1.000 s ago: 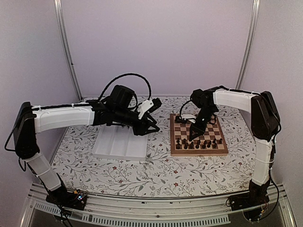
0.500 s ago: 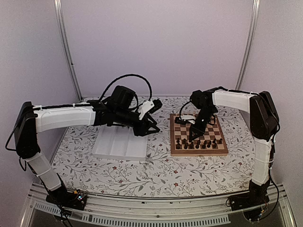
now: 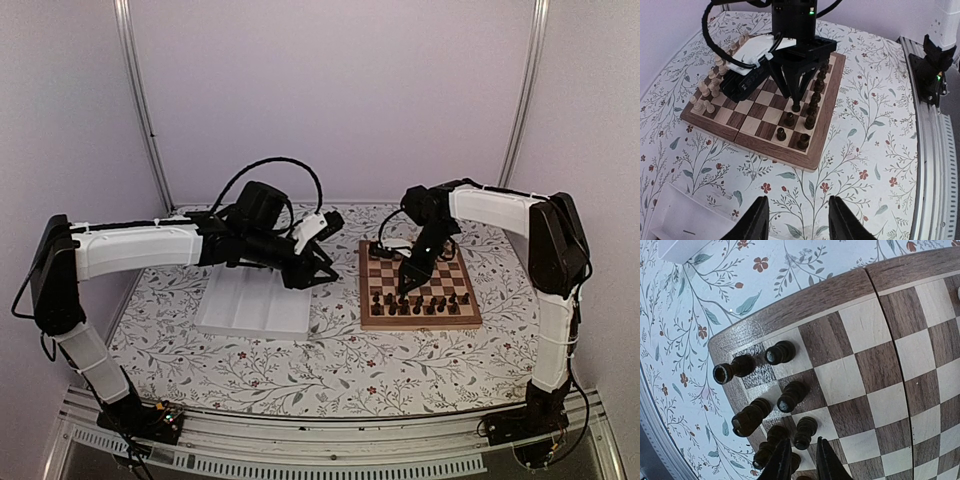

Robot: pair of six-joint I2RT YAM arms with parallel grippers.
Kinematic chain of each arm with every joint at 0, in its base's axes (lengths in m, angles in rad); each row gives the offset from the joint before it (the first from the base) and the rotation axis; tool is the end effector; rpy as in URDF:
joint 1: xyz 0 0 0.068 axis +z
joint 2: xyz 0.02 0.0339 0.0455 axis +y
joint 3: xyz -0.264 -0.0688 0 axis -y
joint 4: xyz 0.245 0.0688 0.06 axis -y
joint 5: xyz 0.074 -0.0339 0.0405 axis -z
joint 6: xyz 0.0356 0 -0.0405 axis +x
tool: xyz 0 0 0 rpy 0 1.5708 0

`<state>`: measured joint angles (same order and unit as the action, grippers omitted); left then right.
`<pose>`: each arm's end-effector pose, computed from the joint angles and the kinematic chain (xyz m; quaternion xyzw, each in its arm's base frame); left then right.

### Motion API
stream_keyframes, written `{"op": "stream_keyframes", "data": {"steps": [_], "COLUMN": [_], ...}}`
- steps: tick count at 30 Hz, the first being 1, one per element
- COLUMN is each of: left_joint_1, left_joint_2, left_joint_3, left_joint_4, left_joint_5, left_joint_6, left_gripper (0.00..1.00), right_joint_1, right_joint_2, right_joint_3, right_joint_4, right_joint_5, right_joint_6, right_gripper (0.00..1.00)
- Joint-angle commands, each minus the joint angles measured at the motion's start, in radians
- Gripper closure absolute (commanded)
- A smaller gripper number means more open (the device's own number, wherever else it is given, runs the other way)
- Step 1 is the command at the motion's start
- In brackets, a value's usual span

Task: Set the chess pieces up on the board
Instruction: Place the chess piece on the chessboard, then pick up the chess piece from the chessboard.

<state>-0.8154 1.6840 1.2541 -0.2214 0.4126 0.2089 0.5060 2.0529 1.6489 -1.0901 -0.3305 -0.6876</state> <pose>0.2517 -0.2881 0.2636 0.5091 0.7201 -0.3049 0.3597 0.3439 0.2037 0.1989 -0.5592 0.8117 0.1603 0.0526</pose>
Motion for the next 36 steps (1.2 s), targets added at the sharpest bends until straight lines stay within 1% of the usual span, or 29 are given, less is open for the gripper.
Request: {"op": "stream_keyframes", "data": {"steps": [1,5,12,17,21,26,36], "left_joint_1": [-0.019,-0.023,-0.022,-0.023,-0.022,-0.024,-0.024], "left_joint_2": [0.009,0.006,0.002,0.004,0.008,0.011,0.017], "left_joint_3": [0.024,0.023,0.021,0.022,0.023,0.024,0.027], "left_joint_4": [-0.010,-0.010,-0.011,-0.012,-0.013,-0.015,-0.023], "left_joint_5": [-0.006,-0.013,-0.030,-0.032,-0.029,-0.031,-0.030], "left_joint_6": [0.001,0.002,0.010,0.012,0.012,0.014,0.016], "left_gripper": [0.57,0.57,0.57,0.57,0.57,0.57,0.57], "right_joint_1": [-0.006,-0.064,-0.217,-0.256,-0.259,-0.258,-0.258], "right_joint_2": [-0.048,-0.141,-0.388,-0.480,-0.479,-0.430,-0.371], "right_joint_3": [0.036,-0.007,-0.284,-0.445,-0.489,-0.501,-0.509], "right_joint_4": [-0.030,-0.008,0.098,0.139,0.168,0.202,0.219], "right_joint_5": [0.010,0.017,0.010,0.029,0.055,0.083,0.089], "right_joint_6": [0.017,0.021,0.040,0.046,0.052,0.058,0.057], "right_gripper": [0.80,0.80,0.79,0.80,0.79,0.78,0.77]}}
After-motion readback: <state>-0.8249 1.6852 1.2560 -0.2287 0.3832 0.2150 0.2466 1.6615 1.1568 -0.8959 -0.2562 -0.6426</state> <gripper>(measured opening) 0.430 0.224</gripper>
